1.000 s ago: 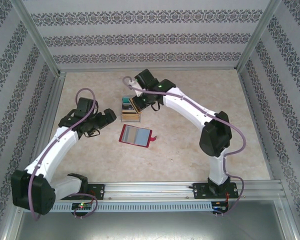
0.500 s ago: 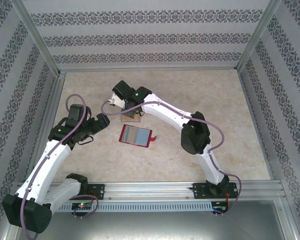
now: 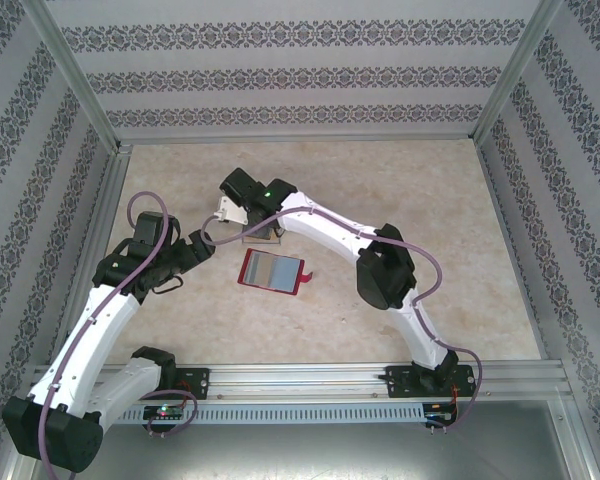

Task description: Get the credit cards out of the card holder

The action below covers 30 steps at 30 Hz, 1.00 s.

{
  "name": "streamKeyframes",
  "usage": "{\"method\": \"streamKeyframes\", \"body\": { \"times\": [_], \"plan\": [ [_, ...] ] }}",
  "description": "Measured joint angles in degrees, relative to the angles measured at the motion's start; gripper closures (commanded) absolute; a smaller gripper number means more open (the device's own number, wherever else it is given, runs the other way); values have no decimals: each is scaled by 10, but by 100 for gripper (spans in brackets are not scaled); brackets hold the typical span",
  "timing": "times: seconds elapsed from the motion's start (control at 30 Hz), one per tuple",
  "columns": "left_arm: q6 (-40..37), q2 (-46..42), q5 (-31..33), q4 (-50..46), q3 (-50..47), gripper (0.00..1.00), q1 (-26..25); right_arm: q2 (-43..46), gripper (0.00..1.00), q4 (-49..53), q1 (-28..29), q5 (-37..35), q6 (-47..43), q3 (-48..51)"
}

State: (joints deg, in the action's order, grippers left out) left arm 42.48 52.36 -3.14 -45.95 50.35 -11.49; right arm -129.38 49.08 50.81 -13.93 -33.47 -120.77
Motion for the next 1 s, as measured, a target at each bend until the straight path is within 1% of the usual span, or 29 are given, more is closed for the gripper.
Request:
{"method": "streamKeyframes", "body": {
  "times": [0.57, 0.63, 0.67, 0.7, 0.73, 1.0],
  "plan": [
    [0, 0, 4, -5, -10, 0, 0, -36, 100, -17, -1, -9, -4, 13],
    [0, 0, 4, -5, -10, 0, 0, -36, 94, -17, -1, -9, -4, 13],
    [0, 0, 4, -5, -10, 0, 0, -36, 89, -17, -2, -9, -4, 13],
    [0, 0, 4, -5, -10, 0, 0, -36, 79, -18, -2, -10, -4, 13],
    [0, 0, 4, -5, -10, 0, 0, -37, 72, -19, -3, -11, -3, 13],
    [0, 0, 3, -6, -11, 0, 0, -45, 71, -27, -8, -28, 3, 13]
  ]
}}
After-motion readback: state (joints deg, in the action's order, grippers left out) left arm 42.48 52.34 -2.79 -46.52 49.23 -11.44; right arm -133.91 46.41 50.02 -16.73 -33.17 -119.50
